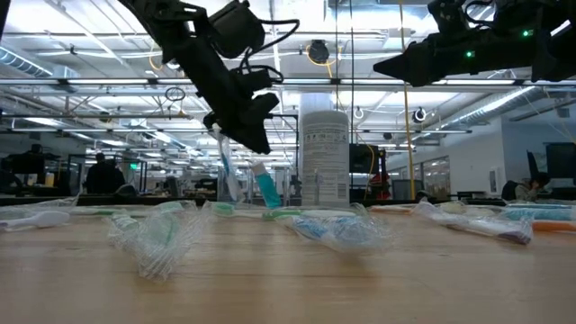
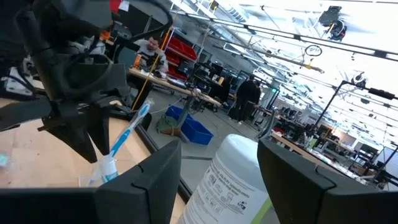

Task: Pick & Place toothbrushing station
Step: Put the blue mouthwash into the transparent organizer

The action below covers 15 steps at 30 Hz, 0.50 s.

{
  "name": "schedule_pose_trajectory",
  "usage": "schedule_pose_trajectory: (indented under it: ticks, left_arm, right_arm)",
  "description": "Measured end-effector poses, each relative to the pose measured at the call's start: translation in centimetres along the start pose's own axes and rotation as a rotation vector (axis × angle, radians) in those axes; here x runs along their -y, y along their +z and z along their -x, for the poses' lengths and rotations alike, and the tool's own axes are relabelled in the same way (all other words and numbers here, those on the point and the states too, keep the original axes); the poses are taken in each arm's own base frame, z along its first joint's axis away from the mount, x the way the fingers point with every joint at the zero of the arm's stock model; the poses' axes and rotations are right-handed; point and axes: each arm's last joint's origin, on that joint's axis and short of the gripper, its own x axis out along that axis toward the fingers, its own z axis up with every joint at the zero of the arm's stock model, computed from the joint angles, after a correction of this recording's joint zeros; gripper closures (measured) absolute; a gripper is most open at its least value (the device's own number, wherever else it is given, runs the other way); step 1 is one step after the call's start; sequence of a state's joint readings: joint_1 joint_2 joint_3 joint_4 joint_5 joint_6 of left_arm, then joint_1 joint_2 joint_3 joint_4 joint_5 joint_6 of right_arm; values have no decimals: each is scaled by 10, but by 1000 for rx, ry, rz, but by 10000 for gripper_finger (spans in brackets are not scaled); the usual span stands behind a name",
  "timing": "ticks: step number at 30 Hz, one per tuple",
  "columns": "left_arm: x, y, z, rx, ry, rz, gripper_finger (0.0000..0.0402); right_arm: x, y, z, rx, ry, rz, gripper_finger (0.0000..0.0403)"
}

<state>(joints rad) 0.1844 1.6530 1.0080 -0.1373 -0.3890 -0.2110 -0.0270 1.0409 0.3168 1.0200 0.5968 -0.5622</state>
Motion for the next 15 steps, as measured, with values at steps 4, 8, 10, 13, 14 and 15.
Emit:
schedule_pose_trajectory:
  ticks: [4, 8, 10, 13, 14, 15]
  left_arm:
    - [-5, 2, -1, 7, -9, -26, 282]
    - [-12, 2, -8, -8, 4, -36, 260]
    - [-16, 2, -10, -11, 13, -29, 239]
    - [-22, 6, -11, 15, 22, -12, 205]
    - [-24, 7, -12, 14, 22, -17, 194]
    - [-26, 7, -12, 11, 8, -23, 184]
  right_arm:
    - [0, 0, 0, 0, 0, 4, 195]
    - [0, 0, 0, 0, 0, 3, 195]
    - [0, 0, 0, 0, 0, 2, 195]
    - [0, 0, 0, 1, 0, 1, 195]
    - [0, 0, 0, 0, 0, 1, 195]
    - [0, 0, 0, 0, 0, 2, 195]
